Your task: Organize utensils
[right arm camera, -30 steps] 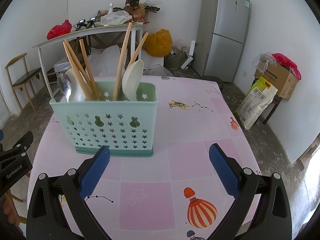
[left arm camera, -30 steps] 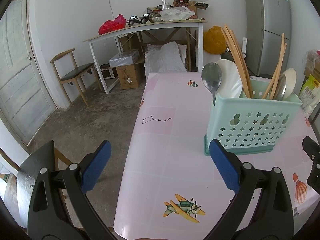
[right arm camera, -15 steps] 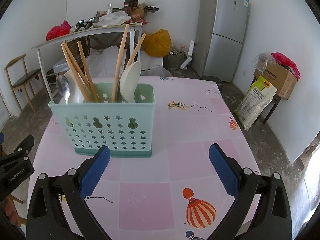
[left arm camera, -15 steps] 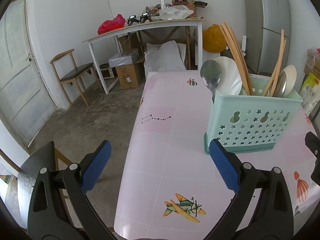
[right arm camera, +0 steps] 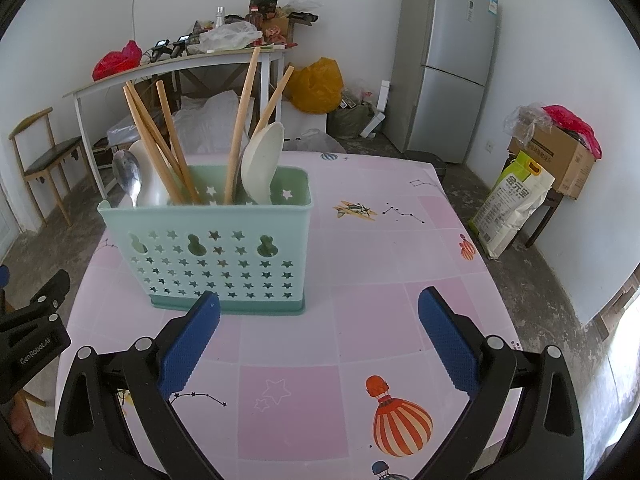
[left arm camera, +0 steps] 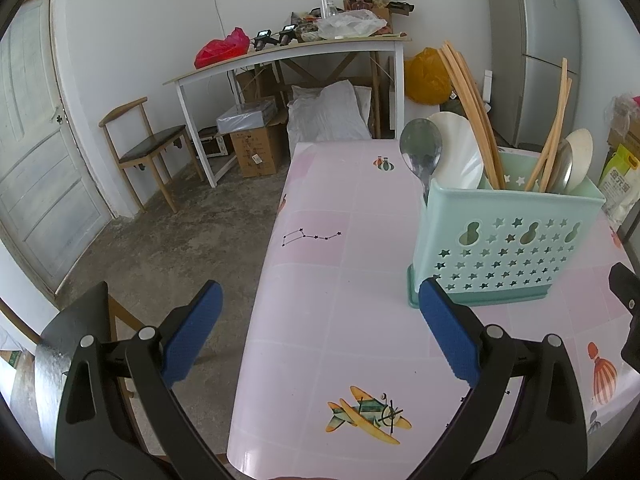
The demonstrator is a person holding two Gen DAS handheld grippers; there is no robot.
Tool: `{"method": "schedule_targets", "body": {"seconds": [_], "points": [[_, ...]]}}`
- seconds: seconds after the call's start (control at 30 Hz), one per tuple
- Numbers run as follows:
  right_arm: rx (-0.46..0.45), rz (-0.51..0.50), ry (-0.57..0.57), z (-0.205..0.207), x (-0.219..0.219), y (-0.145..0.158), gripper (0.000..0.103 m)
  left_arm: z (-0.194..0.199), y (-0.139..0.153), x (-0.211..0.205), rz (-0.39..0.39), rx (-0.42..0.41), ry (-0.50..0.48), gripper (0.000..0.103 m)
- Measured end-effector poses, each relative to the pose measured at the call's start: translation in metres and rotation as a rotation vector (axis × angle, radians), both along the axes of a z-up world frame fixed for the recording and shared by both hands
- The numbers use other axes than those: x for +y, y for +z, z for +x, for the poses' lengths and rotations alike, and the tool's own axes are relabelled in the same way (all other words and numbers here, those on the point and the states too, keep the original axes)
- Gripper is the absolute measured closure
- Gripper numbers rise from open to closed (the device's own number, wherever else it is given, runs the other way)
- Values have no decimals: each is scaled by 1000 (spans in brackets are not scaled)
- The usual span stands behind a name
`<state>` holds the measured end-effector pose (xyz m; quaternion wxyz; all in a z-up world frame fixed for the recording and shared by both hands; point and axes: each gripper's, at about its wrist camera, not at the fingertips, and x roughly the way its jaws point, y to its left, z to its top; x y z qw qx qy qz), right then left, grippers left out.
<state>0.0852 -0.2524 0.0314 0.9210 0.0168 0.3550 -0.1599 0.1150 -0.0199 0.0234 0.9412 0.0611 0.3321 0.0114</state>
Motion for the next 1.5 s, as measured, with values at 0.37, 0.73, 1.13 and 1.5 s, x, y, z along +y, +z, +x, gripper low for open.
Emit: {"method": "schedule_targets", "body": {"seconds": [0.37,0.73,1.13,1.5], "points": [[4,2,4,1,1,-1,7,1,0,0,-1,4,-1,8],[5,2,5,1,2,-1,7,0,-1,-2,-1,6,-1,8],[6,4,6,1,3,-1,7,1,1,-2,-1,8,-2,8],[6,6,8,2,6,-2,7,1,1,-2,-1,8,0,8]]}}
